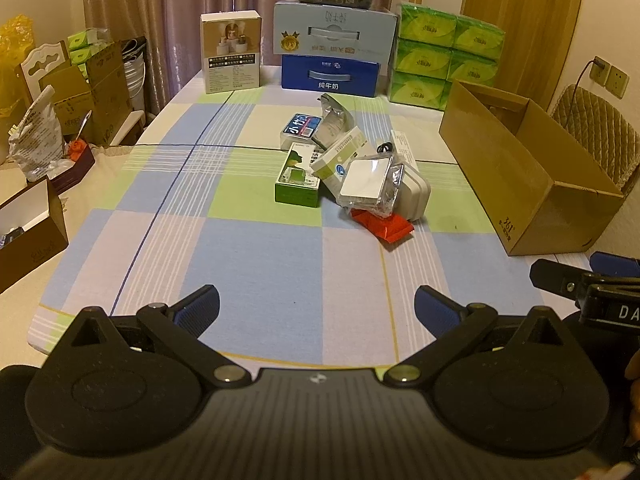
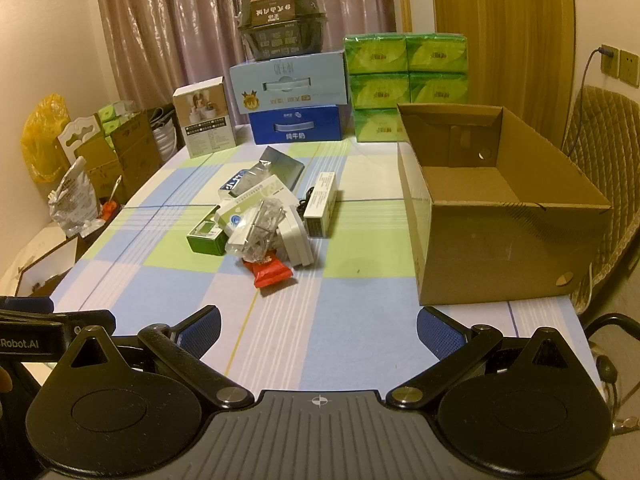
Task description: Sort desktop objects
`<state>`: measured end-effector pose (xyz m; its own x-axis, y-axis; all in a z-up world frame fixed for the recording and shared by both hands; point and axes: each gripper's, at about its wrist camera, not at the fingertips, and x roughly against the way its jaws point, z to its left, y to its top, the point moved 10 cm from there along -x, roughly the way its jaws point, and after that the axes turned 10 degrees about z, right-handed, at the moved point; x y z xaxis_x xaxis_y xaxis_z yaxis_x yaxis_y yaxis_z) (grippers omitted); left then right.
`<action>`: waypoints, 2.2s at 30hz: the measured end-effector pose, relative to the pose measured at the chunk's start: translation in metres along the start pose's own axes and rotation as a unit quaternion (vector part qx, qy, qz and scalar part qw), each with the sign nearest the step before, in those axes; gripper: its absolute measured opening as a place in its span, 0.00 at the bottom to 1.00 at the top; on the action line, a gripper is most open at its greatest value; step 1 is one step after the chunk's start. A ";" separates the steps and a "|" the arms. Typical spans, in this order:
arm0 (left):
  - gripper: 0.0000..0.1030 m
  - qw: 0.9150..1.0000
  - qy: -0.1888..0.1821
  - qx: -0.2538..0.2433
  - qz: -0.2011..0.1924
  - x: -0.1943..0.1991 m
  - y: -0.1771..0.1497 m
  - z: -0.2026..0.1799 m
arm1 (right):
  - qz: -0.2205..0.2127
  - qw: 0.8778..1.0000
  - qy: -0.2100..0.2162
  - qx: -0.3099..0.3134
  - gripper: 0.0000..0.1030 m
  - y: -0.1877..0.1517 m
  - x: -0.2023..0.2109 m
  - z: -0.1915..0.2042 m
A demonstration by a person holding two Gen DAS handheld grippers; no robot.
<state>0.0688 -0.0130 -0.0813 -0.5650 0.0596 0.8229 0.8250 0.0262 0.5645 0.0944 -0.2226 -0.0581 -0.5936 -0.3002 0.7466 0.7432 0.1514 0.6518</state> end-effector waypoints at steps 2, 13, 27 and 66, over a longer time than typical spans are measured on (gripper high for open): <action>0.99 1.000 0.000 -0.002 0.001 0.000 0.000 0.000 | 0.000 1.000 -0.001 0.001 0.98 0.000 0.000 0.000; 0.99 1.000 -0.001 -0.002 0.005 0.000 0.002 0.003 | 0.020 1.000 -0.001 -0.006 0.98 0.000 -0.004 -0.002; 0.99 1.000 -0.006 -0.005 0.018 -0.018 0.016 0.021 | 0.036 0.999 0.030 0.005 0.98 0.020 -0.025 0.016; 0.76 0.972 -0.168 -0.159 0.032 -0.172 0.117 -0.041 | 0.047 0.994 0.018 0.098 0.67 0.057 -0.167 0.004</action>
<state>0.2622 -0.0613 -0.1537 -0.4328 0.3759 0.8194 0.7828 -0.2940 0.5484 0.2345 -0.1603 -0.1450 -0.5099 -0.3094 0.8026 0.7184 0.3601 0.5952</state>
